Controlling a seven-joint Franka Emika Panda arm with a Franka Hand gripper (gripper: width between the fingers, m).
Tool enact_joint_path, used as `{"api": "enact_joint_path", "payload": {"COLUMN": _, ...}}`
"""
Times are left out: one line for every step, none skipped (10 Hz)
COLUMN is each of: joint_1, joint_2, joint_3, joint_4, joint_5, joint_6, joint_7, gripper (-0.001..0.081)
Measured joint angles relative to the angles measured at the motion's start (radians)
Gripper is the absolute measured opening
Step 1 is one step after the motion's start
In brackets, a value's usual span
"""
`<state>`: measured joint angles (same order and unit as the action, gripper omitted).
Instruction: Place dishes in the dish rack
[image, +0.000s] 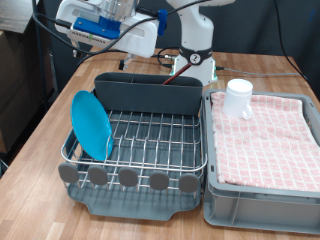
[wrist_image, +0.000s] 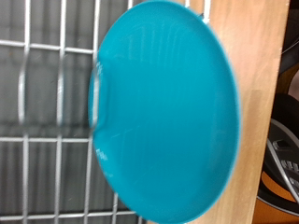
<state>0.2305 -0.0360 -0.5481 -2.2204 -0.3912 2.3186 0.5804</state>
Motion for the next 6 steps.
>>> {"api": "enact_joint_path", "payload": {"joint_1": 0.008, "joint_2": -0.011, "joint_3": 0.019, "joint_4": 0.001, "joint_5": -0.001, "joint_6": -0.04, "joint_7": 0.0, "gripper": 0.0803}}
{"api": "enact_joint_path", "payload": {"joint_1": 0.018, "joint_2": -0.028, "joint_3": 0.04, "joint_4": 0.0, "joint_5": -0.002, "joint_6": -0.078, "joint_7": 0.0, "gripper": 0.0803}}
{"api": "enact_joint_path", "payload": {"joint_1": 0.03, "joint_2": -0.048, "joint_3": 0.061, "joint_4": -0.003, "joint_5": -0.001, "joint_6": -0.103, "joint_7": -0.007, "gripper": 0.0803}}
{"api": "enact_joint_path", "payload": {"joint_1": 0.044, "joint_2": -0.069, "joint_3": 0.08, "joint_4": -0.013, "joint_5": 0.003, "joint_6": -0.123, "joint_7": -0.025, "gripper": 0.0803}}
{"api": "enact_joint_path", "payload": {"joint_1": 0.057, "joint_2": -0.091, "joint_3": 0.098, "joint_4": -0.027, "joint_5": 0.011, "joint_6": -0.138, "joint_7": -0.042, "gripper": 0.0803}}
{"api": "enact_joint_path", "payload": {"joint_1": 0.068, "joint_2": -0.115, "joint_3": 0.115, "joint_4": -0.046, "joint_5": 0.016, "joint_6": -0.146, "joint_7": -0.044, "gripper": 0.0803}}
